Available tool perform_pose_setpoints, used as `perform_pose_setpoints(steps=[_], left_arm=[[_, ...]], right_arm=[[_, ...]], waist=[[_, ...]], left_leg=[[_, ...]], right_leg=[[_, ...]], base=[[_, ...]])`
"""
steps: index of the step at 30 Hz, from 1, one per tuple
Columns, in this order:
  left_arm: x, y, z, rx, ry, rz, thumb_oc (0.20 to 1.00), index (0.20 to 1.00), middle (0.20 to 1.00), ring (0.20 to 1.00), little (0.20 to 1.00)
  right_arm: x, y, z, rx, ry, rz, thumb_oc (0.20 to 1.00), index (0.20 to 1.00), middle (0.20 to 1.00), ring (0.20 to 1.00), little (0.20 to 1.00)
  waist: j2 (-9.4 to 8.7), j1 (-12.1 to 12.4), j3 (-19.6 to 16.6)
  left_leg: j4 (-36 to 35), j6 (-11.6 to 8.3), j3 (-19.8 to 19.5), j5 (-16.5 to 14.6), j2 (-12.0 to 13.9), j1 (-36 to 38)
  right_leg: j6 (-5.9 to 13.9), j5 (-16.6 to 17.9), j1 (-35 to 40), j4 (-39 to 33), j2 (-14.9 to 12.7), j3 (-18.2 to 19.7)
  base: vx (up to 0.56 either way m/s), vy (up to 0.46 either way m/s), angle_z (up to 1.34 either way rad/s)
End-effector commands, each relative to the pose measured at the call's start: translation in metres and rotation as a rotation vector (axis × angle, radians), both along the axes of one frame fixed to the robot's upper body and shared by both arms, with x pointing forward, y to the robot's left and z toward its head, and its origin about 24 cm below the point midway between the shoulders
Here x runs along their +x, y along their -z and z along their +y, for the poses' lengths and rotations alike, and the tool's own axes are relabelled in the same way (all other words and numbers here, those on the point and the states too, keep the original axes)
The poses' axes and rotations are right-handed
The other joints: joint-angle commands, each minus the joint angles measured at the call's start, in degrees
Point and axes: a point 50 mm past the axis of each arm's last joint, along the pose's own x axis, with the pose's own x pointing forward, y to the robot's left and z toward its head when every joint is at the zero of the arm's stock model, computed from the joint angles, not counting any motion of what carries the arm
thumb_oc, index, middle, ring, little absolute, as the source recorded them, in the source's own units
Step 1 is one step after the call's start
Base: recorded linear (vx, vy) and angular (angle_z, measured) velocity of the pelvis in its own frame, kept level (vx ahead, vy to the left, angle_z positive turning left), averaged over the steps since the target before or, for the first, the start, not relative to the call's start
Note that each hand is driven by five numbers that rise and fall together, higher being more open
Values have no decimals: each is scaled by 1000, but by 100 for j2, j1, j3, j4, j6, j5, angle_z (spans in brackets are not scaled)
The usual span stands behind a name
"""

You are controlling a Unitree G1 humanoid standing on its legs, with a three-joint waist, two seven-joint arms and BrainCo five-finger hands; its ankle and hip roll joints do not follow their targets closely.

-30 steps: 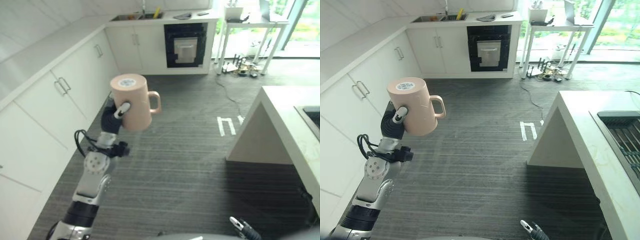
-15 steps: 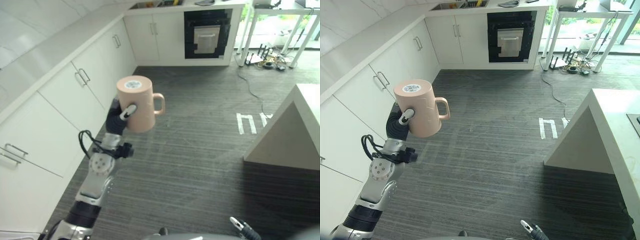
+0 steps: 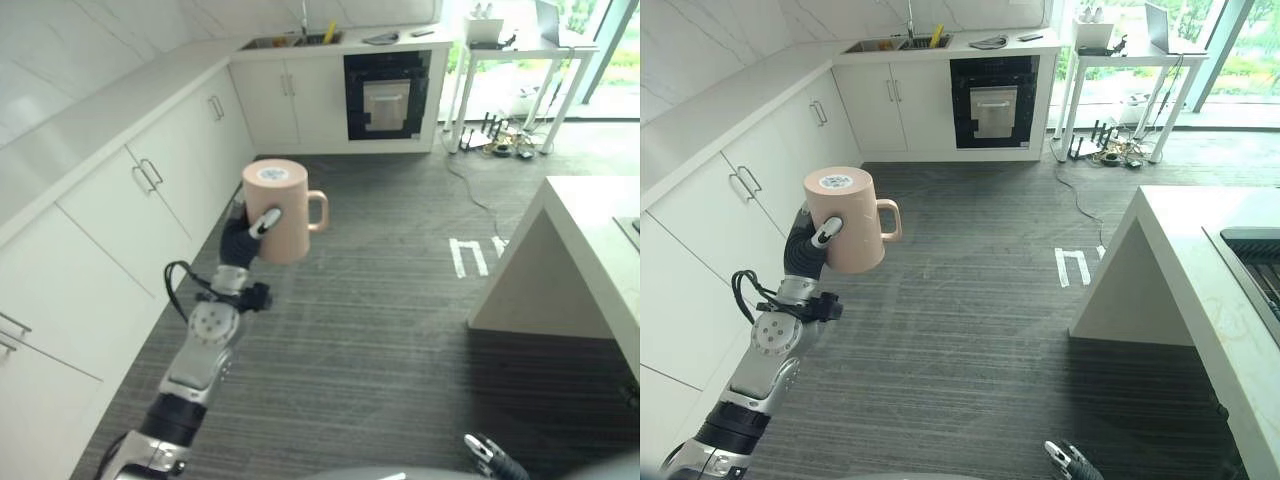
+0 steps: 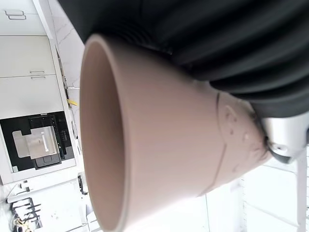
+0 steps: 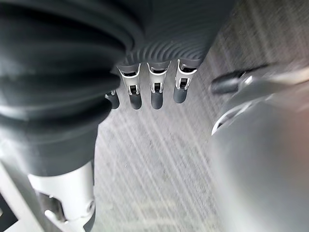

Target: Place the dishes in the dishwasher.

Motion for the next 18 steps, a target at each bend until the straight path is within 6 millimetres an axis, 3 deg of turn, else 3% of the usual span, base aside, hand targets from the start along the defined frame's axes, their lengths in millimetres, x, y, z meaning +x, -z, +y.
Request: perform_pose_setpoints(steps=[1, 2, 3, 4, 5, 7, 8, 9, 12, 14, 15, 16, 17, 18], left_arm=[[6, -43, 3, 62, -67, -200, 200, 200, 200, 200, 200], [6, -43, 8, 54, -69, -196, 200, 200, 200, 200, 200], [6, -43, 12, 59, -63, -193, 200, 200, 200, 200, 200], [7, -42, 15, 68, -56, -190, 200, 200, 200, 200, 200], [5, -38, 14, 71, -55, -183, 200, 200, 200, 200, 200], [0, -34, 14, 62, -63, -179, 200, 200, 200, 200, 200], [-1, -33, 15, 59, -65, -179, 200, 200, 200, 200, 200], [-5, -30, 19, 47, -72, -178, 200, 200, 200, 200, 200], [-6, -24, 23, 58, -71, -180, 200, 200, 200, 200, 200], [-7, -21, 24, 108, -85, -175, 200, 200, 200, 200, 200], [-5, -22, 21, 159, -71, -182, 200, 200, 200, 200, 200], [-2, -28, 16, 218, -54, -208, 200, 200, 200, 200, 200], [5, -38, 10, 262, -20, -221, 200, 200, 200, 200, 200], [12, -45, 8, 258, -4, -212, 200, 200, 200, 200, 200]], right_arm=[[36, -12, 1, -46, -5, -138, 1000, 1000, 1000, 1000, 1000], [35, -12, -1, -73, -20, -139, 1000, 1000, 1000, 1000, 1000], [33, -13, -4, -79, -8, -142, 1000, 1000, 1000, 1000, 1000], [32, -13, -7, -85, 4, -144, 1000, 1000, 1000, 1000, 1000], [34, -14, -11, -116, 3, -133, 1000, 1000, 1000, 1000, 1000], [35, -14, -14, -129, 4, -125, 1000, 1000, 1000, 1000, 1000], [34, -14, -15, -134, 5, -119, 1000, 1000, 1000, 1000, 1000], [27, -14, -19, -140, 21, -102, 1000, 1000, 1000, 1000, 1000], [23, -12, -18, -148, 40, -72, 1000, 1000, 1000, 1000, 1000], [21, -9, -13, -142, 58, -46, 1000, 1000, 1000, 1000, 1000], [14, -5, -9, -122, 105, -24, 1000, 1000, 1000, 1000, 1000], [9, -3, -3, -121, 122, -15, 1000, 1000, 1000, 1000, 1000], [5, -1, 7, -109, 163, -9, 1000, 1000, 1000, 1000, 1000], [3, 1, 14, -87, 176, -9, 1000, 1000, 1000, 1000, 1000]], waist=[[-508, -68, 310], [-519, -17, 428], [-473, -5, 503], [-409, -7, 526], [-271, 73, 541], [-157, 182, 534], [-149, 207, 539], [-153, 223, 570], [-62, 201, 524], [-97, 284, 487], [-101, 341, 409], [-193, 311, 354], [-312, 305, 264], [-293, 272, 229]], left_leg=[[2632, 115, 321, -805, -144, -871], [3347, 47, 260, -457, -27, -1392], [3342, -37, 354, -166, 225, -1623], [2909, -83, 536, 4, 443, -1603], [1474, -128, 594, 332, 517, -1346], [497, -277, 317, 821, 674, -1333], [331, -313, 247, 952, 722, -1331], [201, -390, 346, 1187, 949, -1484], [259, -353, 702, 946, 1083, -1406], [317, -249, 521, 762, 885, -1366], [485, -99, 483, 523, 711, -1395], [469, 120, 550, 256, 362, -1272], [464, 419, 643, 1, -49, -1265], [308, 594, 667, -137, -257, -1029]], right_leg=[[-15, -163, -21, 37, 28, 384], [-120, -175, -6, 100, 105, 361], [-163, -208, 40, 109, 206, 329], [-168, -261, 90, 103, 295, 285], [-117, -319, 233, 61, 363, 294], [-54, -363, 335, 32, 398, 392], [-43, -375, 367, 31, 386, 415], [10, -475, 435, 132, 266, 339], [48, -798, 384, 653, 197, 92], [103, -1120, 448, 1048, 163, 183], [198, -1290, 485, 1569, 204, 234], [471, -1050, 399, 2462, 62, 257], [996, 24, 265, 3439, 121, 391], [1182, 664, -401, 4425, -158, 340]], base=[[102, -153, 5], [186, -190, -6], [303, -139, 10], [564, 105, 18], [607, 226, 22], [501, 230, -5], [523, 214, -49], [495, 210, -51], [479, 244, -18], [585, 289, -12], [783, 424, -26], [967, 516, -29], [868, 464, 46], [738, 296, 87]])
